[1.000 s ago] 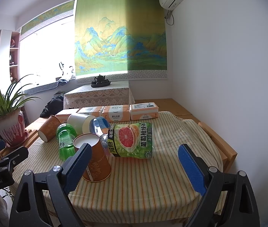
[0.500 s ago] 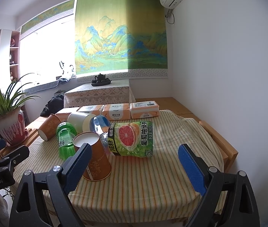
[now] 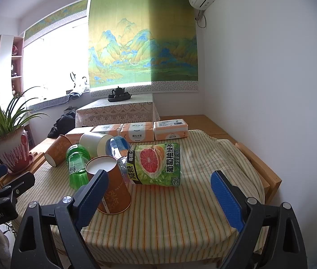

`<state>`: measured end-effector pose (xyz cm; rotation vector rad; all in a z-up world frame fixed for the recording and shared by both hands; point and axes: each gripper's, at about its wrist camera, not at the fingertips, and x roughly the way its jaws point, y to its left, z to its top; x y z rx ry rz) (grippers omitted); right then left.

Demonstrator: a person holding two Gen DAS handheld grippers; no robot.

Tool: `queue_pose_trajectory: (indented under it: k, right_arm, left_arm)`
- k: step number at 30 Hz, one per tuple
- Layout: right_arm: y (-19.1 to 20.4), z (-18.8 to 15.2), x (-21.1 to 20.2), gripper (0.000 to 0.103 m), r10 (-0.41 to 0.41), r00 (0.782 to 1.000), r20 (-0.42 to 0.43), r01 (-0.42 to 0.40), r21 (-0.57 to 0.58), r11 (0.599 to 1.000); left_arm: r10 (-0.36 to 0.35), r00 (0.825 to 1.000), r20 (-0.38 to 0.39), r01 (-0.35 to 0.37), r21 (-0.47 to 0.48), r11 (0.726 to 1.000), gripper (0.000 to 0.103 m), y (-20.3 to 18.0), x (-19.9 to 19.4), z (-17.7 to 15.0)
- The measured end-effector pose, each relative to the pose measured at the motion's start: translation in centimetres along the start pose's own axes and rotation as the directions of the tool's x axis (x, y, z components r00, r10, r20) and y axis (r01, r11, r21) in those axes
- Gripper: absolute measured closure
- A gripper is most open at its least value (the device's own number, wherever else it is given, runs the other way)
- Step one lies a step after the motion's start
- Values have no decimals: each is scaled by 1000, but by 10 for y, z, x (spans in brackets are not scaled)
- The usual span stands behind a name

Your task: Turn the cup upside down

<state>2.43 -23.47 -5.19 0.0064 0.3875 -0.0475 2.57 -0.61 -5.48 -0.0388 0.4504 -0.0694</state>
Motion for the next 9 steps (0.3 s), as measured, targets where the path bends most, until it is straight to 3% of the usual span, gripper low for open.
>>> queue_pose_trajectory:
  k: [9]
  right_arm:
    - [0, -1, 1, 13, 2, 1000, -7, -2, 2, 1000]
  left_arm:
    - [3, 1000, 3, -3, 7, 1000, 1, 0, 0, 0]
